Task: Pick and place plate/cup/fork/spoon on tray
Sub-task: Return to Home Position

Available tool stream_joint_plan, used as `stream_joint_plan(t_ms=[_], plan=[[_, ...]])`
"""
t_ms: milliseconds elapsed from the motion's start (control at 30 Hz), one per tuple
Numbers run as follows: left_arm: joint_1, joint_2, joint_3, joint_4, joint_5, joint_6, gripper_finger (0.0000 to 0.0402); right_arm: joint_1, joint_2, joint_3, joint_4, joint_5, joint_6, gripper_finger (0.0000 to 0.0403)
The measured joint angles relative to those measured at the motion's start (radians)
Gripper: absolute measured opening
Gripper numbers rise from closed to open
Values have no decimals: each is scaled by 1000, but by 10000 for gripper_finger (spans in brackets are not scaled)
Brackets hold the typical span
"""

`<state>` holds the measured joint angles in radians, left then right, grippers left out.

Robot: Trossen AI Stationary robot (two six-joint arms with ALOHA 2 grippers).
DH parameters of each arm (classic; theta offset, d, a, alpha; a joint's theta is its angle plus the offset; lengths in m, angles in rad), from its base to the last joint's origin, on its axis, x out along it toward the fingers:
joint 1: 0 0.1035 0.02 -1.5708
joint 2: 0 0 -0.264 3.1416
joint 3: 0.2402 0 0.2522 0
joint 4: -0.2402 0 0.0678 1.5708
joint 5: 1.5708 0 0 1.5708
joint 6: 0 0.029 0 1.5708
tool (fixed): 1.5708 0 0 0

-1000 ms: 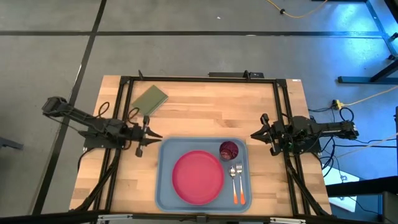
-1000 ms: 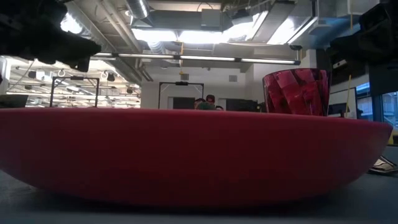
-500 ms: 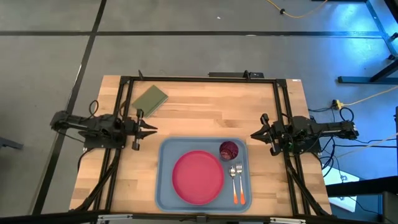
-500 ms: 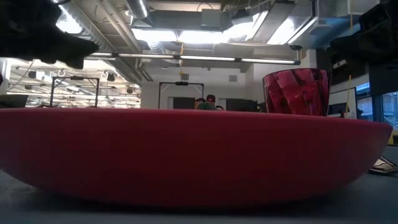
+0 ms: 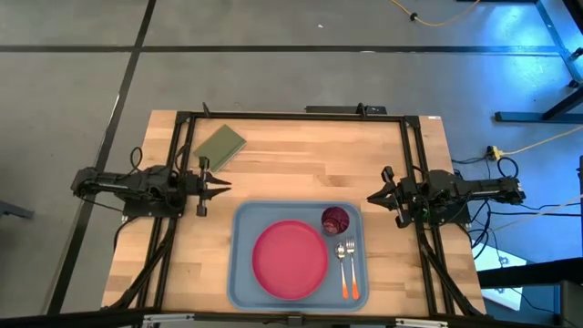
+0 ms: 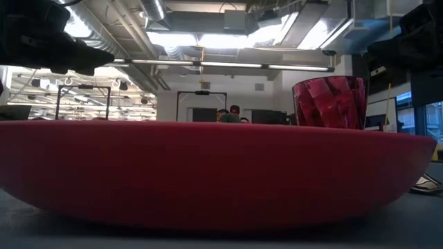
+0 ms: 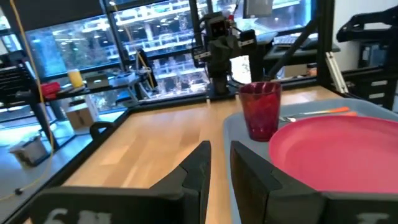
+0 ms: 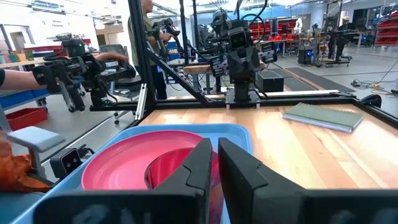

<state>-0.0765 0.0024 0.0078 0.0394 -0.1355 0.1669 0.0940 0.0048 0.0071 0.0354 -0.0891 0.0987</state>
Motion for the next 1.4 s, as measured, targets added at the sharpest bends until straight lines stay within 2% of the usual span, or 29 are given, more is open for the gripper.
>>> stream_joint_plan(t_ms=[1400], plan=[[0, 5, 0, -3, -17, 0, 54, 32, 0, 0, 0, -1, 1, 35]])
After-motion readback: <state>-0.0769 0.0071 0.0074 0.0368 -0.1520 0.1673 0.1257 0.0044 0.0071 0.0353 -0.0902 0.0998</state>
